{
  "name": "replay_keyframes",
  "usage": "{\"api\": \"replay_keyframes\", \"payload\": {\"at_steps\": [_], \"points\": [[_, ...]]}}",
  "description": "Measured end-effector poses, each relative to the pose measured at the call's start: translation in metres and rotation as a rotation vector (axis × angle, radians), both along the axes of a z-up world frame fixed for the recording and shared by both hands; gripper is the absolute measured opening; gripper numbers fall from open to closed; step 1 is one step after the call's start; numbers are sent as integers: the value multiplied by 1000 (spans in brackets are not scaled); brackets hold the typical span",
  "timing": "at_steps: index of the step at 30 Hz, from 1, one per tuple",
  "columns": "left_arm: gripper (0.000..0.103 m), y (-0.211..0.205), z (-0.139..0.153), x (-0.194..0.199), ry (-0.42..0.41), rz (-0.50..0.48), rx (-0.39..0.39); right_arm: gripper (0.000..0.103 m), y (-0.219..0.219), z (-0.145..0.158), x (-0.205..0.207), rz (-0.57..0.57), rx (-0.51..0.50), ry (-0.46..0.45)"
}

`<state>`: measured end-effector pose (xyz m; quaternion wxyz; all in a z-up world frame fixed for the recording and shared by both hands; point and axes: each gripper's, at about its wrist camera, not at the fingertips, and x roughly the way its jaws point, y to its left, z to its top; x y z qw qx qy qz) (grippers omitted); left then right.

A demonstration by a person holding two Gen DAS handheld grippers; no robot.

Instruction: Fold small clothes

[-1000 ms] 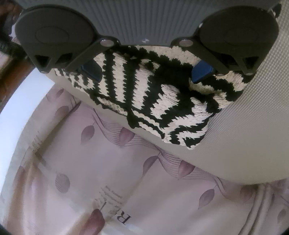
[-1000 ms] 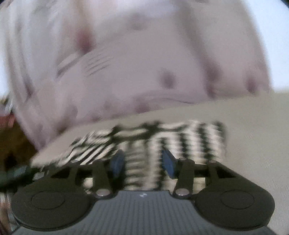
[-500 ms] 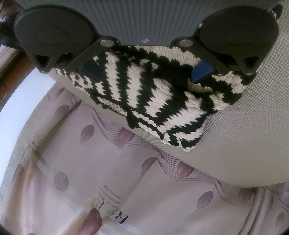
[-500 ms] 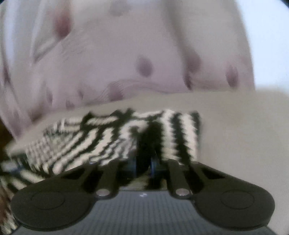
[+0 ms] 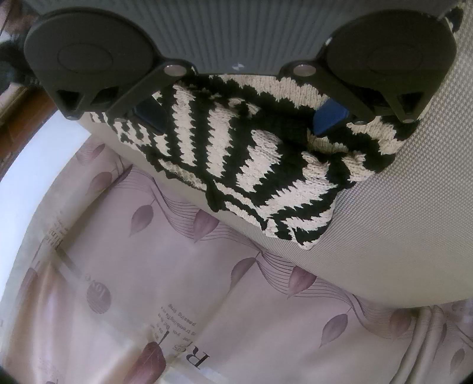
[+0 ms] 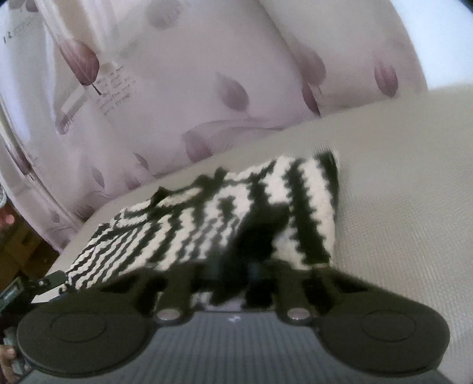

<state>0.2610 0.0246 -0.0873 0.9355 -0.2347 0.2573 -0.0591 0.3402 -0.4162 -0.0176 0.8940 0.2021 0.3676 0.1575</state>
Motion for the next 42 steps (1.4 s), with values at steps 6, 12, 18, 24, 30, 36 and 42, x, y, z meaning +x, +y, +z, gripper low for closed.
{"api": "replay_keyframes", "payload": {"at_steps": [6, 12, 18, 24, 30, 36, 42], "points": [[103, 1, -2, 1, 2, 3, 3, 12, 16, 64, 16, 24, 42, -269], [103, 2, -4, 1, 1, 6, 4, 12, -17, 17, 42, -109, -17, -126], [103, 1, -5, 2, 2, 6, 10, 13, -41, -18, 37, -157, 54, -19], [103, 1, -4, 3, 4, 6, 12, 14, -39, -10, 35, -159, 30, -24], [103, -1, -4, 5, 9, 9, 25, 12, -30, -17, 37, -113, -77, 48], [102, -4, 2, 4, 27, -23, 65, 18, -56, 16, -17, -195, 99, -73], [103, -5, 48, -58, -39, -163, 149, 53, -66, 42, -140, -39, 91, -36]]}}
